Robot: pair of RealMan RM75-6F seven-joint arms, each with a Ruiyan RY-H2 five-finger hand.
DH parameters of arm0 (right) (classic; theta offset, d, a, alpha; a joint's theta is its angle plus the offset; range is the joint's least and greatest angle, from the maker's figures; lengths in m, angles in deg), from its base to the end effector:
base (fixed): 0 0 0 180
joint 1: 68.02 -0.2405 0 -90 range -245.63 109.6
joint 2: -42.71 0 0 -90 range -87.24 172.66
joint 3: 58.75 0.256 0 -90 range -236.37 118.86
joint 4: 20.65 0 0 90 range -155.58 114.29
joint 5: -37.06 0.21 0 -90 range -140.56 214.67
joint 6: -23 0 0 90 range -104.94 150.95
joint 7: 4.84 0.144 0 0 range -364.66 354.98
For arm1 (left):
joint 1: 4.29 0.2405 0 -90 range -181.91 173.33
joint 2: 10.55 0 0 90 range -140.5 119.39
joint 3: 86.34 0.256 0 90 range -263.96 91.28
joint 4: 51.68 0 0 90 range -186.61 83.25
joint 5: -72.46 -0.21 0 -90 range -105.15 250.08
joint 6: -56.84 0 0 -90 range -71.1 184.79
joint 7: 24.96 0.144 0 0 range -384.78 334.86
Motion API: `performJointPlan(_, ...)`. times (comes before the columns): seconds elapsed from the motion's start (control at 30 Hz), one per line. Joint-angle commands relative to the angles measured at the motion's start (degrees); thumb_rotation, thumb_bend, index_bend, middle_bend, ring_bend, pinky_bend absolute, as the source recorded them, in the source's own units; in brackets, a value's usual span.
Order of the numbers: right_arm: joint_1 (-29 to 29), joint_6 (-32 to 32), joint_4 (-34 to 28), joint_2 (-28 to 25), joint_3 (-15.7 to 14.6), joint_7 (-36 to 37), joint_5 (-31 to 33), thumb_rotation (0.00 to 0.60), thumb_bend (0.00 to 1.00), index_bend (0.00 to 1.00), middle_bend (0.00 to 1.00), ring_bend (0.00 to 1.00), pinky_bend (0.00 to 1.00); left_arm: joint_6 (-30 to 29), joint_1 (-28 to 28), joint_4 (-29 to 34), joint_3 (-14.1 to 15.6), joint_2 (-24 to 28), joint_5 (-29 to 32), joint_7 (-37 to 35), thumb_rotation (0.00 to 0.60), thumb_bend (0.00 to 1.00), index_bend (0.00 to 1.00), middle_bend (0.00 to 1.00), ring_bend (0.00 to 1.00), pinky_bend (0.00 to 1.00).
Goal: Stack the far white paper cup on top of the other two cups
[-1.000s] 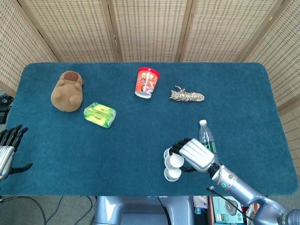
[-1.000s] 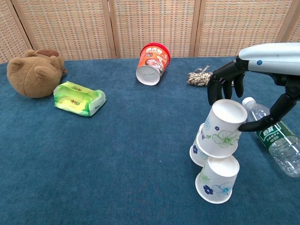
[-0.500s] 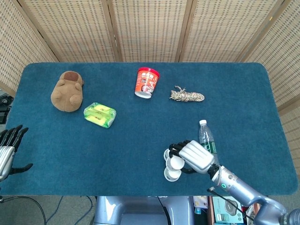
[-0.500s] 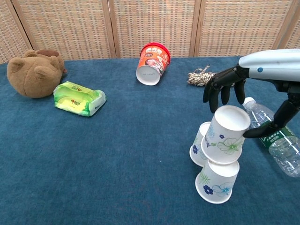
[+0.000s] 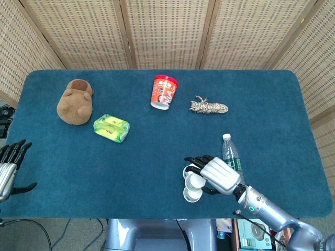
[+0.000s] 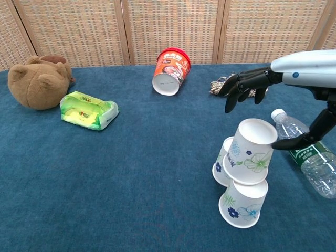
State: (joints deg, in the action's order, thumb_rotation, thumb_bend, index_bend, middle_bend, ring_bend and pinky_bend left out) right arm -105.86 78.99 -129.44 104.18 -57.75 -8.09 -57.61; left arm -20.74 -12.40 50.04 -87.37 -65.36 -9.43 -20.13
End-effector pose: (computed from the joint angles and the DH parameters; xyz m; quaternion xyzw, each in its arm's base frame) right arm -0.1322 -0.2593 0.0766 0.8308 -0.2911 0.3919 0.2673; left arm -0.2985 0.1875 0.1770 -0.6316 -0.4064 -0.3213 0.5768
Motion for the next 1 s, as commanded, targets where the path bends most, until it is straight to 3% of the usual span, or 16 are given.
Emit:
performJointPlan(0.03,0.23,0.39,-0.08,0.02,0.03,-0.29,-0.01,0.600,0.41,0.28,0.20,0.24,0.32,-0.04,0.03,-0.01,0.03,0.01,-0.05,-0.05,0.600,0.06,0.00,0.00,0.00,0.00)
performJointPlan(0.2,1.53,2.84,-2.46,-2.63,-0.18,-0.17,-1.11,0.600,0.38,0.26,0.17,0.22,0.29,-0.29,0.16,0.12,0.08,0.23,-0.28,-0.37,0.600,0.06,0.00,0.00,0.00,0.00)
performJointPlan(0.37,4.32,6.45,-6.19,-8.01,-1.85,0.18,-3.64,0.600,0.19,0.17,0.09,0.16,0.21,-0.99,0.52,0.25,0.21,0.70,-0.93,-1.28,0.600,0.06,0.00,0.00,0.00,0.00)
performJointPlan(0.47,7.69,11.68,-6.95,-10.69,-3.38,1.41,-6.70,0.600,0.13,0.15,0.07,0.14,0.19,-1.81,0.94,0.33,0.45,1.11,-1.84,-2.17,0.600,0.06,0.00,0.00,0.00,0.00)
performJointPlan(0.63,13.36,21.44,-4.37,-12.13,-5.08,3.76,-10.83,0.600,0.10,0.14,0.06,0.13,0.14,-3.28,1.65,0.44,0.80,1.54,-3.29,-3.13,0.600,0.06,0.00,0.00,0.00,0.00)
performJointPlan(0.77,18.21,29.46,0.34,-10.80,-5.80,6.68,-12.12,0.600,0.02,0.09,0.01,0.02,0.03,-5.60,2.58,0.36,0.84,1.34,-4.61,-3.32,0.600,0.06,0.00,0.00,0.00,0.00)
performJointPlan(0.87,22.50,35.32,5.29,-8.62,-5.36,5.48,-10.70,0.600,0.00,0.02,0.00,0.00,0.00,-10.12,3.94,-1.21,0.35,-0.28,-6.98,-3.44,0.600,0.06,0.00,0.00,0.00,0.00)
performJointPlan(1.0,27.31,40.40,9.35,-4.85,-4.74,5.01,-6.96,0.600,0.00,0.00,0.00,0.00,0.00,-12.11,5.23,-1.32,1.06,-0.99,-8.43,-3.22,0.600,0.06,0.00,0.00,0.00,0.00)
